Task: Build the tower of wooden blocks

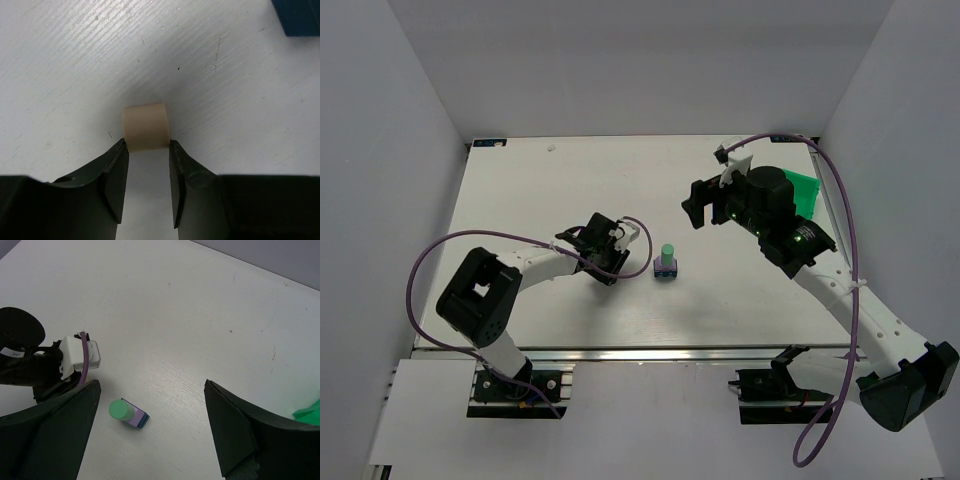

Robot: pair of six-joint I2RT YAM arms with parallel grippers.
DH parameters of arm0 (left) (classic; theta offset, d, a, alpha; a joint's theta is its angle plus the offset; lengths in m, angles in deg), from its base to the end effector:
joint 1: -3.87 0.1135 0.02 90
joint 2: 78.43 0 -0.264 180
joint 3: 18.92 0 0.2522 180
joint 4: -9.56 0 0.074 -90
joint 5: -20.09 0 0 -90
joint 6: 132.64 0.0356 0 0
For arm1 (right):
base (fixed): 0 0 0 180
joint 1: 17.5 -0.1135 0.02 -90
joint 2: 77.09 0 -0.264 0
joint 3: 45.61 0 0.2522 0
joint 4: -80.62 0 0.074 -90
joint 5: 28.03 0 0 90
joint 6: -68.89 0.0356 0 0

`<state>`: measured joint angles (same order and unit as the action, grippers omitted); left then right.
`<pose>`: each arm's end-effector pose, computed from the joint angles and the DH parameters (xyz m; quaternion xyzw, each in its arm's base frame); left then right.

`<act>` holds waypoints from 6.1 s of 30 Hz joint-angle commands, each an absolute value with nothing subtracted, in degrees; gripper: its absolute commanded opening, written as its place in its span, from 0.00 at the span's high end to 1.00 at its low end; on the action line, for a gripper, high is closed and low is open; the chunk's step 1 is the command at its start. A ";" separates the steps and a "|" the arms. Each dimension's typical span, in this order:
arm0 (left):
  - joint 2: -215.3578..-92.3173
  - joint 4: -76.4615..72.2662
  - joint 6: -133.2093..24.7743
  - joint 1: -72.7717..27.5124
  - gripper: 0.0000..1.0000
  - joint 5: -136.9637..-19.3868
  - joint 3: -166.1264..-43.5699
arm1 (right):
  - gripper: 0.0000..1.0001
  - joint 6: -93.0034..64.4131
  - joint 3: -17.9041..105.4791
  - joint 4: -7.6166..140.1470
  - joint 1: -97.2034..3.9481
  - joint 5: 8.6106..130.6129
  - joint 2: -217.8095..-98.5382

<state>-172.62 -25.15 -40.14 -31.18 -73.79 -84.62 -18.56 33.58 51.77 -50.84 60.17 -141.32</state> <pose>0.2527 -0.1802 0.1587 0.3203 0.9180 -0.0965 0.2131 0.2139 0.1394 0.3900 -0.1997 0.7616 0.1781 0.5902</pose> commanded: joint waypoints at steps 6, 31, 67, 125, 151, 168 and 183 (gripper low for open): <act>-171.68 -24.86 -41.93 -30.85 0.48 -73.25 -86.56 | 0.11 -19.26 33.46 52.97 -50.63 59.68 -140.99; -172.74 -24.33 -43.96 -30.76 0.80 -72.82 -88.22 | 0.11 -19.61 33.37 53.15 -50.55 59.69 -141.25; -179.07 -63.35 6.49 -35.77 0.97 -106.92 -133.58 | 0.11 -15.40 21.85 50.07 -49.14 33.67 -133.08; -188.47 -64.93 5.44 -40.78 0.92 -95.23 -140.26 | 0.11 -16.80 21.50 51.22 -48.17 37.45 -135.01; -188.29 -65.99 6.67 -41.04 0.81 -94.96 -140.87 | 0.10 -16.98 21.33 51.39 -48.09 38.33 -134.75; -188.73 -67.04 7.28 -41.13 0.76 -94.61 -141.75 | 0.11 -17.15 21.15 51.48 -48.09 39.29 -134.49; -188.82 -65.64 6.93 -41.22 0.75 -93.47 -141.31 | 0.11 -17.33 21.24 51.39 -48.09 39.82 -134.66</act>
<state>-189.78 -66.66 6.42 -40.90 -93.79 -139.66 -16.92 21.58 49.80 -48.31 39.69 -134.92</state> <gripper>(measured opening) 0.441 0.894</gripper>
